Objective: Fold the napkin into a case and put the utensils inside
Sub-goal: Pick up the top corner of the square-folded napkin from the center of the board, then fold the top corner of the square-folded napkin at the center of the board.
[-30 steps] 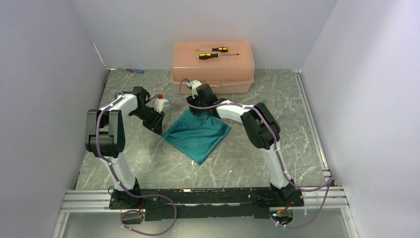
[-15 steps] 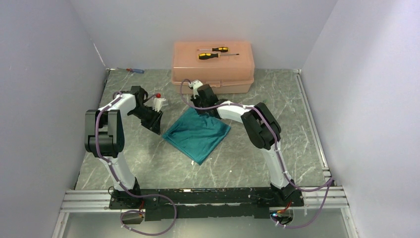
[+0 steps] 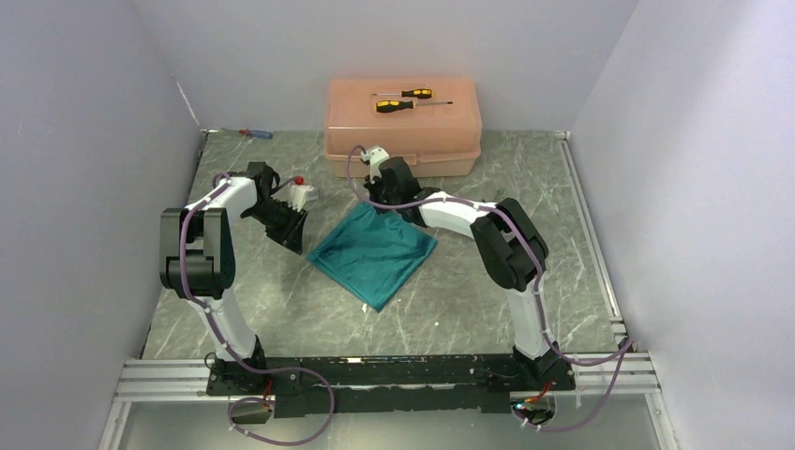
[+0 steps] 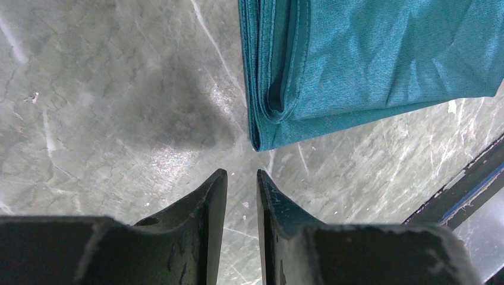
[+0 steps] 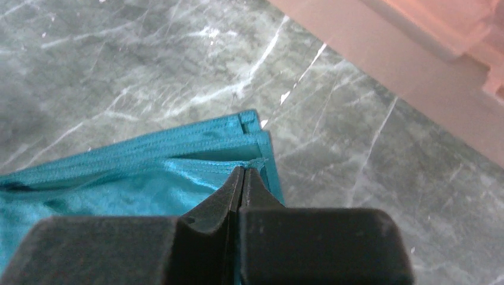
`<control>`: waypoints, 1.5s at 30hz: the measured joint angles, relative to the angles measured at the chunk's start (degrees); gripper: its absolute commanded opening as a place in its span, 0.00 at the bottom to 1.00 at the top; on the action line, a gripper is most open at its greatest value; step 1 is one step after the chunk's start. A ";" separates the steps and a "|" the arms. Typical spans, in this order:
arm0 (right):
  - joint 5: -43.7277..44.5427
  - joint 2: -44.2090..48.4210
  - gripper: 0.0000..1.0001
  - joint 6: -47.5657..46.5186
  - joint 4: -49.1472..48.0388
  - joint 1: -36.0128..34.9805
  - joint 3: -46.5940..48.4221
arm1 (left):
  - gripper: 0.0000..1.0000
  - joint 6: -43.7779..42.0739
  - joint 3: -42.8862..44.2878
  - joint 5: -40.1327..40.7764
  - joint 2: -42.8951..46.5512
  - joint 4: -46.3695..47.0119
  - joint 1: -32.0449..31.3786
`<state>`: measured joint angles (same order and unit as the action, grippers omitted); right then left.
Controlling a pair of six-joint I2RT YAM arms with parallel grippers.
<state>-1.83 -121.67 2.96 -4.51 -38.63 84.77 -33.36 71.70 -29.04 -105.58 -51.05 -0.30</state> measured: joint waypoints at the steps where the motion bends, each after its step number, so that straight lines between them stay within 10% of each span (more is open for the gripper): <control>1: -0.02 0.92 0.00 -0.02 -0.22 -0.11 -1.14 | 0.31 0.00 0.00 0.02 0.00 0.00 0.00; 20: 0.50 22.03 0.00 3.28 -2.45 -9.92 -27.76 | 0.30 0.00 0.59 -0.02 0.02 -0.33 0.00; 45: 6.12 30.32 0.00 12.79 -2.97 -20.52 -39.47 | 0.29 0.22 0.76 -0.33 0.76 -0.55 0.00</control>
<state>4.29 -91.35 15.75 -7.49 -59.16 45.30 -33.15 72.47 -29.36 -104.81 -51.59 -0.30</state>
